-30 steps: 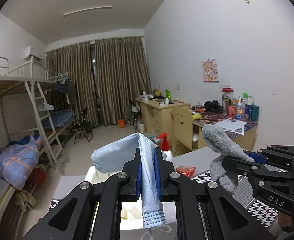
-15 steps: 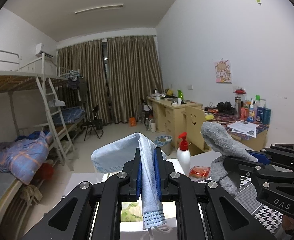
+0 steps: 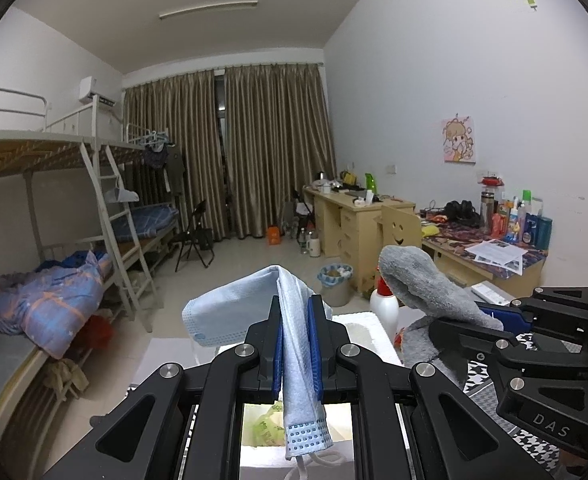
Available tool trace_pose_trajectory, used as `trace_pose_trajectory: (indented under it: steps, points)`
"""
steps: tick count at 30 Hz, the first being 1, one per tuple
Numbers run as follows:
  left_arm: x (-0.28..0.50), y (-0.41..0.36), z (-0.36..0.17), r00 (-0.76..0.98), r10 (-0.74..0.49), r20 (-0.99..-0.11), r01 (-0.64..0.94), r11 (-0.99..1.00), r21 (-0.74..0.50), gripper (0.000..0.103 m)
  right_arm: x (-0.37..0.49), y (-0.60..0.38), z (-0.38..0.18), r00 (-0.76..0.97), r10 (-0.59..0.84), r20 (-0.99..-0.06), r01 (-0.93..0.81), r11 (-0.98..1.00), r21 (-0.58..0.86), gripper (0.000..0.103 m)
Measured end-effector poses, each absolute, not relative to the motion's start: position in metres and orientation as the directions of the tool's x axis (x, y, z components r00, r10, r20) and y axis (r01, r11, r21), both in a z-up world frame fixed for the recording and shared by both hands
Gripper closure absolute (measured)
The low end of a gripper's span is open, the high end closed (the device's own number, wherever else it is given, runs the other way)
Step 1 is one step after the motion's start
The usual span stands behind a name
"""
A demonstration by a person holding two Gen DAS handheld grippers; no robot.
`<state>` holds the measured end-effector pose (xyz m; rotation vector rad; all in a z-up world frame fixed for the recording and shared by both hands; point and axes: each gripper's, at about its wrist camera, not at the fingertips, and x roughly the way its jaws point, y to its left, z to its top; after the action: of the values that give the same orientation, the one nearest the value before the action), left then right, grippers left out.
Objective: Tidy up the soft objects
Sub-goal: 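Carry the mask and sock with both grippers over the white foam box, then open the left gripper to drop the blue mask into the box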
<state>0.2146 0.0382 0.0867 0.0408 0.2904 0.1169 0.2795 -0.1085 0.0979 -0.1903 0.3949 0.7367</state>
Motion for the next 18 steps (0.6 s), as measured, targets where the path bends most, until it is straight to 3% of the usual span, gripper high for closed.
trace_pose_trajectory:
  steps: [14, 15, 18]
  points:
    - [0.242, 0.047, 0.075, 0.928, 0.131, -0.35, -0.12, 0.991, 0.052, 0.089, 0.287, -0.1, 0.095, 0.661, 0.614, -0.431, -0.689, 0.725, -0.023, 0.081]
    - [0.243, 0.047, 0.074, 0.926, 0.129, -0.354, -0.12, 0.992, 0.049, 0.083, 0.287, -0.1, 0.095, 0.661, 0.613, -0.432, -0.688, 0.725, -0.024, 0.081]
    - [0.248, 0.049, 0.073, 0.923, 0.123, -0.365, -0.117, 0.992, 0.039, 0.047, 0.288, -0.099, 0.094, 0.661, 0.612, -0.435, -0.687, 0.726, -0.023, 0.081]
